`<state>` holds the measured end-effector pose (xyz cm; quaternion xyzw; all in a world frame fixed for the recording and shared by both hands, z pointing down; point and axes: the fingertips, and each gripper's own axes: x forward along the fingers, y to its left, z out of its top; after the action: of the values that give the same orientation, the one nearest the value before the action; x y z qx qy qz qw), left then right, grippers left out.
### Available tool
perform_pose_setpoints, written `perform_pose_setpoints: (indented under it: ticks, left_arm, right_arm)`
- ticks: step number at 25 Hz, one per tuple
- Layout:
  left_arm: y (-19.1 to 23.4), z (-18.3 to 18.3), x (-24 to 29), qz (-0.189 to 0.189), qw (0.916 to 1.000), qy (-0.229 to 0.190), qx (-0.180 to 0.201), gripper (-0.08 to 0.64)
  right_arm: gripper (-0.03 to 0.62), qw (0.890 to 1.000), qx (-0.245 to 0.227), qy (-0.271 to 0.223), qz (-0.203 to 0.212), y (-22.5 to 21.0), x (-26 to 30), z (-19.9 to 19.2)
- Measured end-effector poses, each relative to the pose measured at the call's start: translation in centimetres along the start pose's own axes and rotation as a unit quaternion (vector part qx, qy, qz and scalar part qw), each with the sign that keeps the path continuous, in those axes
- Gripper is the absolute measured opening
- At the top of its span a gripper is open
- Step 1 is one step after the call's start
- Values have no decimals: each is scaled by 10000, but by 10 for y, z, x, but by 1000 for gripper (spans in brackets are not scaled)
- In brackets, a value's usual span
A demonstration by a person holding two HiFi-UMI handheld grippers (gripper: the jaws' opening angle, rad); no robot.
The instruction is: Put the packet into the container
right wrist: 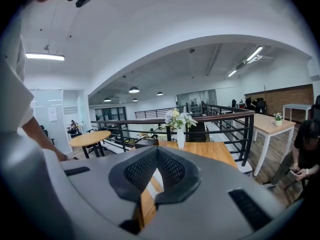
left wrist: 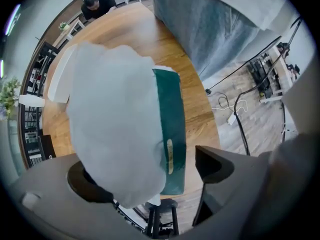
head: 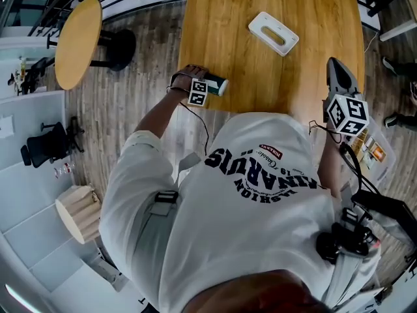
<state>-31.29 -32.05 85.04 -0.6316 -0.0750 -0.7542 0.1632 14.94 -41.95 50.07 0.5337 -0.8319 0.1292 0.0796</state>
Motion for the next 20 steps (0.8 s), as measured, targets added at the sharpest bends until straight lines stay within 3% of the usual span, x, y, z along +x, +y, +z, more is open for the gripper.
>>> perform_pose_setpoints:
  ticks: [4, 8, 9, 10, 11, 13, 20]
  left_arm:
    - [7, 10, 5, 101, 9999, -72, -6, 489]
    - [9, 18, 9, 159, 9995, -70, 272, 489]
    - [8, 19, 10, 151, 9994, -23, 313, 339]
    - [9, 20, 9, 154, 9995, 10, 263, 274]
    - [10, 20, 9, 160, 9998, 33, 152, 259]
    - [12, 21, 8, 157, 9998, 78, -6, 256]
    - [12, 21, 7, 35, 9999, 109, 50, 256]
  right_arm:
    - [6, 10000, -21, -8, -40, -4, -1, 0]
    - [6, 10000, -43, -1, -84, -7, -2, 2]
    - [6, 9999, -51, -5, -91, -8, -1, 3]
    - [6, 9999, -55, -13, -97, -8, -1, 4]
    - [6, 9999, -54, -21, -102, -8, -1, 5]
    - [6, 9999, -37, -22, -113, -9, -2, 4]
    - [6, 10000, -26, 9, -39, -3, -1, -1]
